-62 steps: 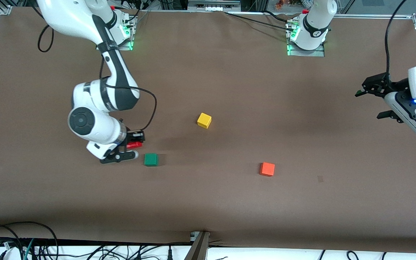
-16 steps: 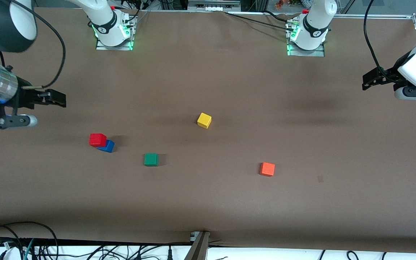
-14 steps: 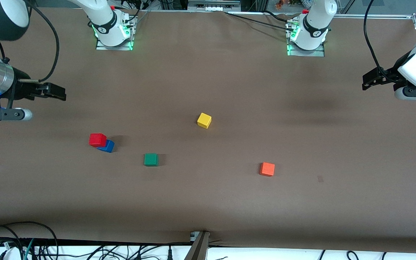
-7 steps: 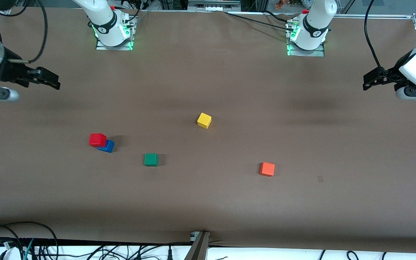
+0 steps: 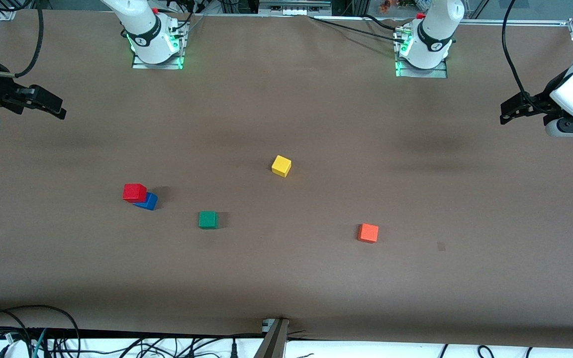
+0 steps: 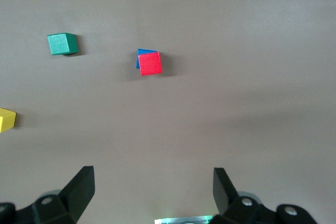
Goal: Pass red block to right arm, stack on blue
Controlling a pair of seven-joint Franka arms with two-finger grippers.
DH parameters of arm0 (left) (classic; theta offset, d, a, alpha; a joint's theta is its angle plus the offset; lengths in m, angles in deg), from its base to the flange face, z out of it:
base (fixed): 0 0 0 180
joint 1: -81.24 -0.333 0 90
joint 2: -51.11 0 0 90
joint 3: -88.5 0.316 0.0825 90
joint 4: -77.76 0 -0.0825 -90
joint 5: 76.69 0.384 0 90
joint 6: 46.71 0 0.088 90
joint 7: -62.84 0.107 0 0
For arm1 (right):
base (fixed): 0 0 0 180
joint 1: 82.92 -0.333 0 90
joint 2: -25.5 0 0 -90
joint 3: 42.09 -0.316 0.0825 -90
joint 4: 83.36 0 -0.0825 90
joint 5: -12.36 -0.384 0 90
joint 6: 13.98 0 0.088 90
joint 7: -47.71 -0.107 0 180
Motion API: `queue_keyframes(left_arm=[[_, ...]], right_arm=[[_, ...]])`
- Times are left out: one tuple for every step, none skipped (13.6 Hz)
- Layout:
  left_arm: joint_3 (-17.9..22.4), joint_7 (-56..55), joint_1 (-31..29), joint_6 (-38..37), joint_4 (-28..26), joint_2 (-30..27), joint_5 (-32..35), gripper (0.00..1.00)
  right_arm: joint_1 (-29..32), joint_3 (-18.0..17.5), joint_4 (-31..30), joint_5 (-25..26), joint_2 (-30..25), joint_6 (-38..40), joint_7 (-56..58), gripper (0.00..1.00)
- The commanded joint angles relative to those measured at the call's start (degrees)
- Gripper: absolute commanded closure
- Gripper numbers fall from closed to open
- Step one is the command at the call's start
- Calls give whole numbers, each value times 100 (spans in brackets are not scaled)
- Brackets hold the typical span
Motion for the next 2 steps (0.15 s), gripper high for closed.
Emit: queue_keyframes(left_arm=[[-1,-57,14,-100,117,21,-80,0],[-1,-57,14,-100,125,21,-80,0]], right_arm=[[102,-123,-43,111,16,3,-47,0],[94,-123,-43,111,16,-23,-47,0]])
